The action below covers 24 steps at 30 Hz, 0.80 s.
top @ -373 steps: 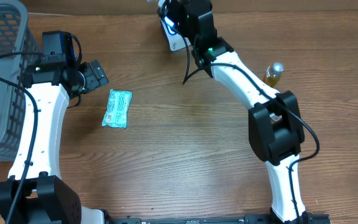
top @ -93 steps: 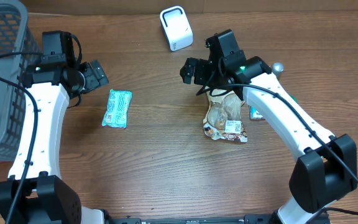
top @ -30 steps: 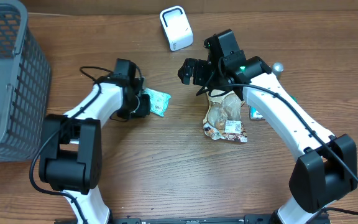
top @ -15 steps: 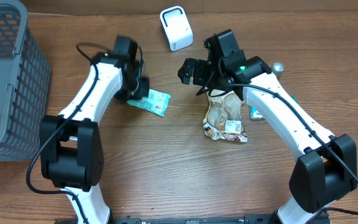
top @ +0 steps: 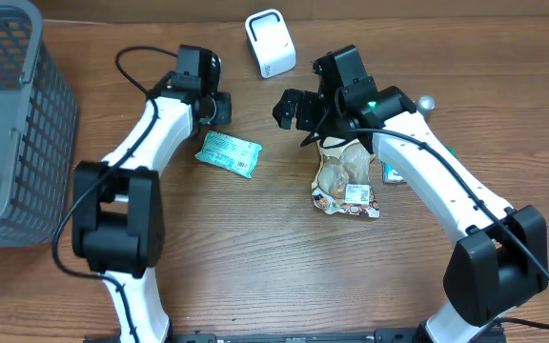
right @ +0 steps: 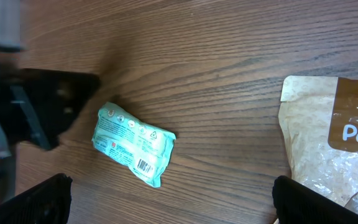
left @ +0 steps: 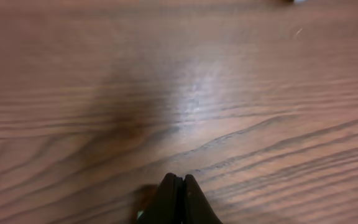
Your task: Scan the item barcode
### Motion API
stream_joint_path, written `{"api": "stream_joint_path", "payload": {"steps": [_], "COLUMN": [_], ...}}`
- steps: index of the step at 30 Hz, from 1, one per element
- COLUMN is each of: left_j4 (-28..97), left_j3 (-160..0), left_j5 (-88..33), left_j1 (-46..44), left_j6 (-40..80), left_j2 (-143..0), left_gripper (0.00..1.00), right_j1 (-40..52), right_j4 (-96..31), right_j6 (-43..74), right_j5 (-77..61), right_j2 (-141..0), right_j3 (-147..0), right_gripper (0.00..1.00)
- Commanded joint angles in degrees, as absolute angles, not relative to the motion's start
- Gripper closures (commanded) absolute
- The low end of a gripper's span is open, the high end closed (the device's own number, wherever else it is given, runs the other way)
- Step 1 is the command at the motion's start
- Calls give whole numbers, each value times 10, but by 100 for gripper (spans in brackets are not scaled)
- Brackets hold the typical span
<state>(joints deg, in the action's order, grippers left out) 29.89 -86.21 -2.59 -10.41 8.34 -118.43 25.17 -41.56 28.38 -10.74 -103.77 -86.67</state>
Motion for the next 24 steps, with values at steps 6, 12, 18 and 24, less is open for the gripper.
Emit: {"api": "stream_joint_path", "payload": {"steps": [6,12,18,24], "left_j4": [343,446,536,565], "left_j3": [-852,-854,-854,-854], "left_j5": [-39,-63,-131,-165], "left_j1": [-97,-93,-95,-95], "left_j6": [62,65,64,64], "left_j2": [-1253,-1248,-1248,-1248], "left_gripper": [96,96,95,93], "right_j1": [251,251,251,251], "right_j4": [-412,-412,-412,-412], "right_j6": [285,285,285,285], "right_j5": [-111,-111,-111,-111], "right_j2": [-1027,-1027,-1027,-1027], "right_j3": [-870,-870,-870,-870], "right_gripper": [0,0,0,0]}}
